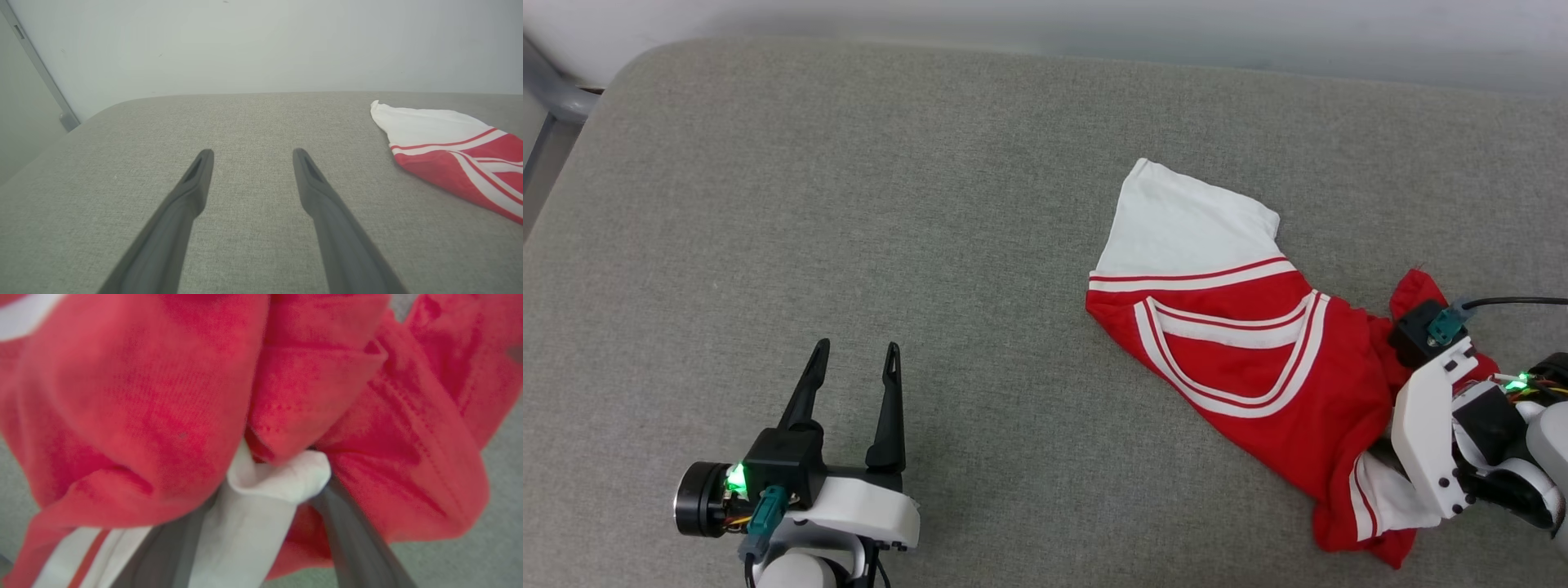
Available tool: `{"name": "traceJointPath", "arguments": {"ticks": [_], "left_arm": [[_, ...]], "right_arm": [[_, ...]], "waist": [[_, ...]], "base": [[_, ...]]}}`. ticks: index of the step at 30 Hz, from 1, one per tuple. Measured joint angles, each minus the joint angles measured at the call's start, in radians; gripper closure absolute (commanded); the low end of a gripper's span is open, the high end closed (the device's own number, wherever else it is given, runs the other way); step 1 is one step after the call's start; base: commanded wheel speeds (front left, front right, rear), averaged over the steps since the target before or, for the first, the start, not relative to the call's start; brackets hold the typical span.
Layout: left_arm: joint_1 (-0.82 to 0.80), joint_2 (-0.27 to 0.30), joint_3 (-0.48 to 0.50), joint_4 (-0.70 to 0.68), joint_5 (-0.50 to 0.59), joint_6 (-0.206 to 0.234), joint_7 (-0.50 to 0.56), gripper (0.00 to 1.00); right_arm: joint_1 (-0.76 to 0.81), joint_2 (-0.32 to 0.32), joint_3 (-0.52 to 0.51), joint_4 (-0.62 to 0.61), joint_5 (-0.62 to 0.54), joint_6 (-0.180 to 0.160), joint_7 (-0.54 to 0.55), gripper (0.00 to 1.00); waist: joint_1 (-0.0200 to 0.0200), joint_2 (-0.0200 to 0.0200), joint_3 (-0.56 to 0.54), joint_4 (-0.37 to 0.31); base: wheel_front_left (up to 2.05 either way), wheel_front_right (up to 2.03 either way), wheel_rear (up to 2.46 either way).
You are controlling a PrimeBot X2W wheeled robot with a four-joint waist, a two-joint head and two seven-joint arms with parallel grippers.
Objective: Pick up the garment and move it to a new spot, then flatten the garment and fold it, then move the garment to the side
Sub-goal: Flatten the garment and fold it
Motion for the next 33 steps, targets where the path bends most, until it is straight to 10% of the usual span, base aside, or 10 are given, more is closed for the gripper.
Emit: {"name": "traceJointPath", "arguments": {"ticks": [2,3,4,21,33], "left_arm": [[-0.003,-0.001,0.002,0.001,0.000,0.000,0.000,0.00],[-0.003,-0.002,0.002,0.003,0.000,0.000,0.000,0.00],[-0.005,-0.003,0.003,0.005,0.000,0.000,0.000,0.00],[0.006,-0.007,0.017,0.015,0.008,0.000,0.000,0.00],[0.078,-0.008,0.029,0.021,0.010,0.004,0.000,0.00]], "right_arm": [[-0.016,-0.001,0.019,0.019,0.014,0.000,-0.031,0.00],[-0.027,-0.002,0.031,0.027,0.019,0.000,-0.047,0.64],[-0.038,-0.003,0.043,0.035,0.020,0.001,-0.071,1.00],[-0.280,0.060,-0.079,0.242,0.010,0.001,-0.489,1.00],[-0.044,0.109,-0.009,0.049,-0.092,0.001,-0.607,1.00]], "waist": [[-0.0001,0.0000,0.008,0.001],[-0.0001,0.0000,0.009,-0.001],[0.0000,0.0000,0.008,-0.003],[0.0005,0.0000,-0.065,-0.016],[0.0004,0.0000,-0.158,-0.033]], "base": [[0.00,0.00,0.00],[0.00,0.00,0.00],[0.00,0.00,0.00],[0.00,0.00,0.00],[0.00,0.00,0.00]]}}
